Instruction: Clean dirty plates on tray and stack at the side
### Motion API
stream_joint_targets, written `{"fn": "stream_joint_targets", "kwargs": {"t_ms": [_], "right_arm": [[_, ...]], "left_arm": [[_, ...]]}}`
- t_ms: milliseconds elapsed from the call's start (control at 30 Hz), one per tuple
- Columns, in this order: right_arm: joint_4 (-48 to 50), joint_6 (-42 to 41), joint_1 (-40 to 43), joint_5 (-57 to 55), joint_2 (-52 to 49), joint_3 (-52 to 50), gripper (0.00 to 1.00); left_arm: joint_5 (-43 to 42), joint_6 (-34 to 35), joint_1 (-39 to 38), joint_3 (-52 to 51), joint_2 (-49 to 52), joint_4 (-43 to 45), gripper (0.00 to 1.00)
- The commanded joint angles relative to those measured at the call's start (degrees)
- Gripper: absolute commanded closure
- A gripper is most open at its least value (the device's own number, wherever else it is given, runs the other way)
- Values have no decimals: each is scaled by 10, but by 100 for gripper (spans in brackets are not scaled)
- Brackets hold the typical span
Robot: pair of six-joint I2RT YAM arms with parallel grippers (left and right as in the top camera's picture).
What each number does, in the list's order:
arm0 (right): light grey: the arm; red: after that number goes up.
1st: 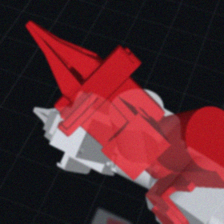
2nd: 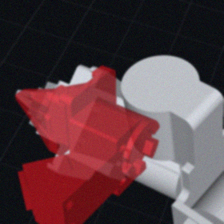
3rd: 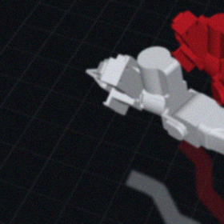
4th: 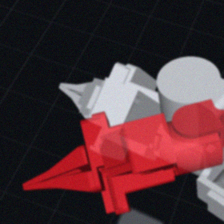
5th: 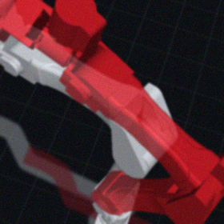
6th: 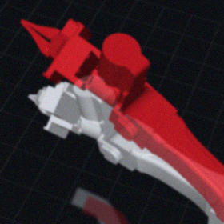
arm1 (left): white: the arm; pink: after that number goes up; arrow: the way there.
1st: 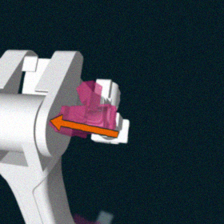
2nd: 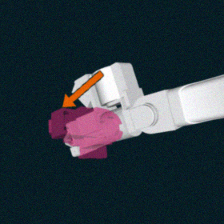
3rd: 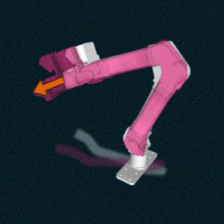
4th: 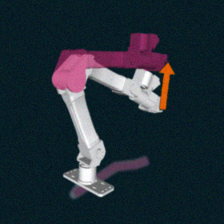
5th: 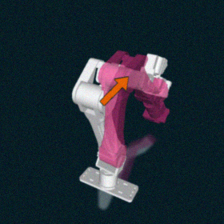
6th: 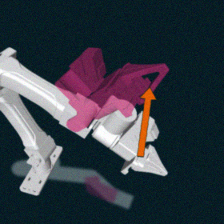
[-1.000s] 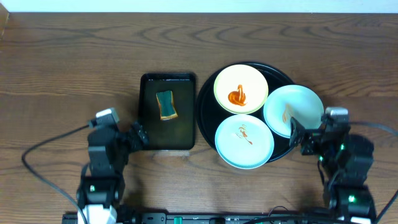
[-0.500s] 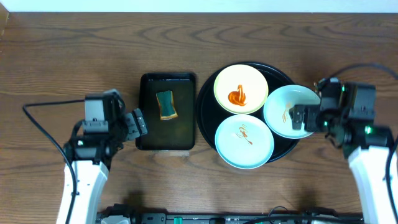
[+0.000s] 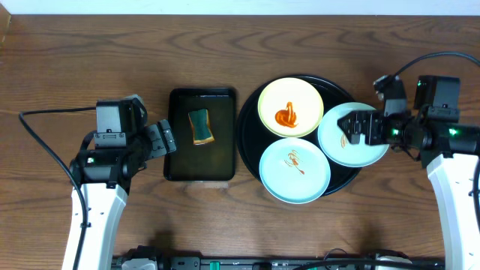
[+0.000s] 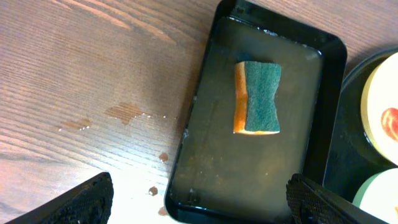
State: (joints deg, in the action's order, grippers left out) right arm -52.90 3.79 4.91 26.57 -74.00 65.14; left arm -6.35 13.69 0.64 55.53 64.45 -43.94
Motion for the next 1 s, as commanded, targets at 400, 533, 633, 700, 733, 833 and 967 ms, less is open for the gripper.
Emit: {"fn": "stream_joint_targets", "kwargs": {"t_ms": [400, 533, 633, 700, 733, 833, 967], "right_arm": [[-52, -124, -80, -34, -2, -131, 31], [-14, -188, -112, -78, -2, -179, 35], [10, -210, -123, -100, -2, -204, 36], [29, -229, -126, -120, -2, -221, 36], [41, -237, -126, -126, -2, -231, 36], [100, -256, -126, -126, -2, -264, 39], [136, -271, -126, -123, -2, -289, 40]], "left_arm": [[-33, -25, -80, 7, 122, 109, 10], [-33, -25, -106, 7, 184, 139, 11], [-33, -25, -108, 7, 216, 154, 11], [-33, -25, -108, 7, 233, 163, 11], [-33, -25, -108, 7, 243, 167, 11], [-33, -25, -108, 7, 271, 177, 11], [-33, -25, -108, 7, 294, 183, 11]]}}
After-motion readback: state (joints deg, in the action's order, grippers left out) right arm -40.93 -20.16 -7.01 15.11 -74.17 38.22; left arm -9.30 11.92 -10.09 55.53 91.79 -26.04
